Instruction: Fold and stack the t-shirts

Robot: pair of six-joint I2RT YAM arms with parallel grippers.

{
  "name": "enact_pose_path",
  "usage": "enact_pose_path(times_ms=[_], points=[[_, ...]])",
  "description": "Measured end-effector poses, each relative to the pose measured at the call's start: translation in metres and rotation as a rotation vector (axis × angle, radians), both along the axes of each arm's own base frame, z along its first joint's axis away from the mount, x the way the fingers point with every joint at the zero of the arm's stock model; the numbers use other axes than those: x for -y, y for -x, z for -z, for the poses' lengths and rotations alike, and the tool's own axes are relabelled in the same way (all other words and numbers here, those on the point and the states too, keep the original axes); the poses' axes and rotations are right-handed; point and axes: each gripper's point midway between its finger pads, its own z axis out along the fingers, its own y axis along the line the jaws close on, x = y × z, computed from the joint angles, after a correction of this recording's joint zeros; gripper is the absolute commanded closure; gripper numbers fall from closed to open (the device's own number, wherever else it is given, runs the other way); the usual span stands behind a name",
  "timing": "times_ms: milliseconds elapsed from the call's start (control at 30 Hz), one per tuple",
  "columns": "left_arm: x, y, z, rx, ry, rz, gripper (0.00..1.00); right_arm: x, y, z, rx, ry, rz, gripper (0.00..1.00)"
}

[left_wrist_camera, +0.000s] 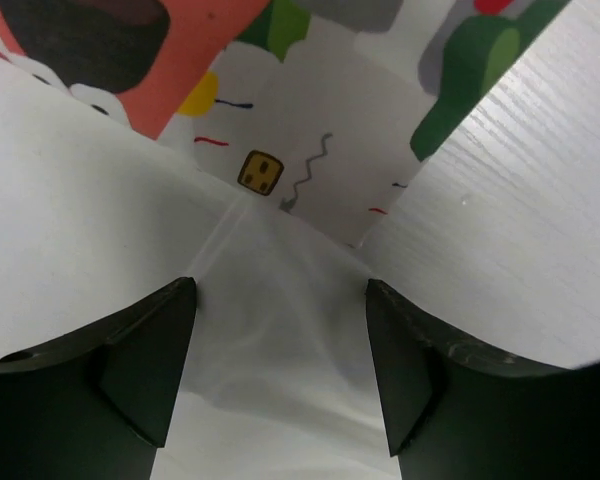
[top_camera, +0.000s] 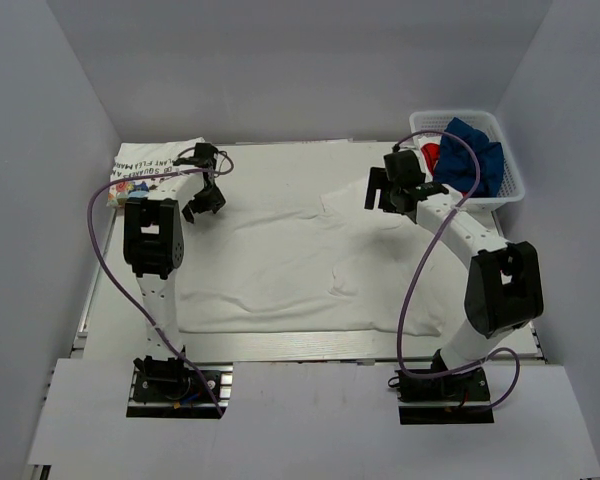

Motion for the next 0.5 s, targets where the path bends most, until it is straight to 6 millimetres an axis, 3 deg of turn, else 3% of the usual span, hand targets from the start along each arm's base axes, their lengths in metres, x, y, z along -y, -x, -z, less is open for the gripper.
enact_pose_path(times_ms=[167,500], points=[[-0.001,0.004,0.006,-0.003,-0.001,-0.026,0.30,0.004,-0.006,0.009,-0.022,0.010,0.001,0.10],[-0.005,-0.004,0.007,0.007,-0.011,-0.065,0.29,0.002,-0.024,0.029,-0.054,0.046,-0.045,0.10]])
